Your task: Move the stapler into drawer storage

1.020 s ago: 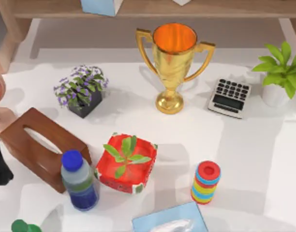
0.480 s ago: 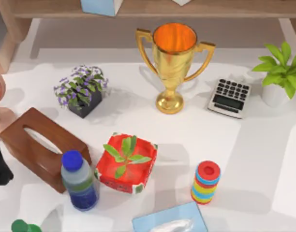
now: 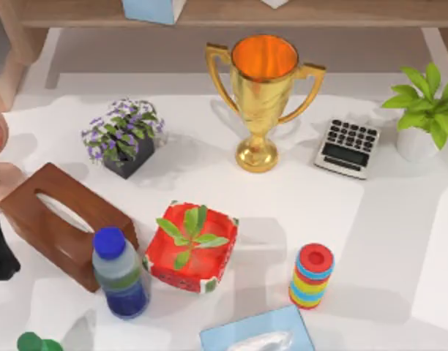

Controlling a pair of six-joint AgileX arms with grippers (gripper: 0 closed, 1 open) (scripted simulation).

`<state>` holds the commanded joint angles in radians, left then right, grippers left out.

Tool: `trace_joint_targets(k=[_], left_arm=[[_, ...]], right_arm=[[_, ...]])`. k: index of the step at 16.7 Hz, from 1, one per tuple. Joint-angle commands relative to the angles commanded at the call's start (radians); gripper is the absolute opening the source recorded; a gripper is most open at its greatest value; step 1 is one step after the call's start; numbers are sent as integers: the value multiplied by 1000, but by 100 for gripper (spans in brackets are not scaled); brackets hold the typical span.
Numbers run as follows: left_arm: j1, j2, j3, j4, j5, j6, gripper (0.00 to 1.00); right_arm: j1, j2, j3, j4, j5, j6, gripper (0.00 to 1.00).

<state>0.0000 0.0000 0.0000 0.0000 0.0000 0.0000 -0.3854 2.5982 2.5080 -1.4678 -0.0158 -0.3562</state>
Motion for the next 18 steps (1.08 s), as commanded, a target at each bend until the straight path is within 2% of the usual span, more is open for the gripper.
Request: trace_joint_targets(k=[5, 18], left_arm=[[0, 0, 0, 0, 0, 0, 100], [0, 0, 0, 0, 0, 0, 100]], right_arm=[[0, 0, 0, 0, 0, 0, 98], [-3, -47, -39, 41, -15, -14, 100]])
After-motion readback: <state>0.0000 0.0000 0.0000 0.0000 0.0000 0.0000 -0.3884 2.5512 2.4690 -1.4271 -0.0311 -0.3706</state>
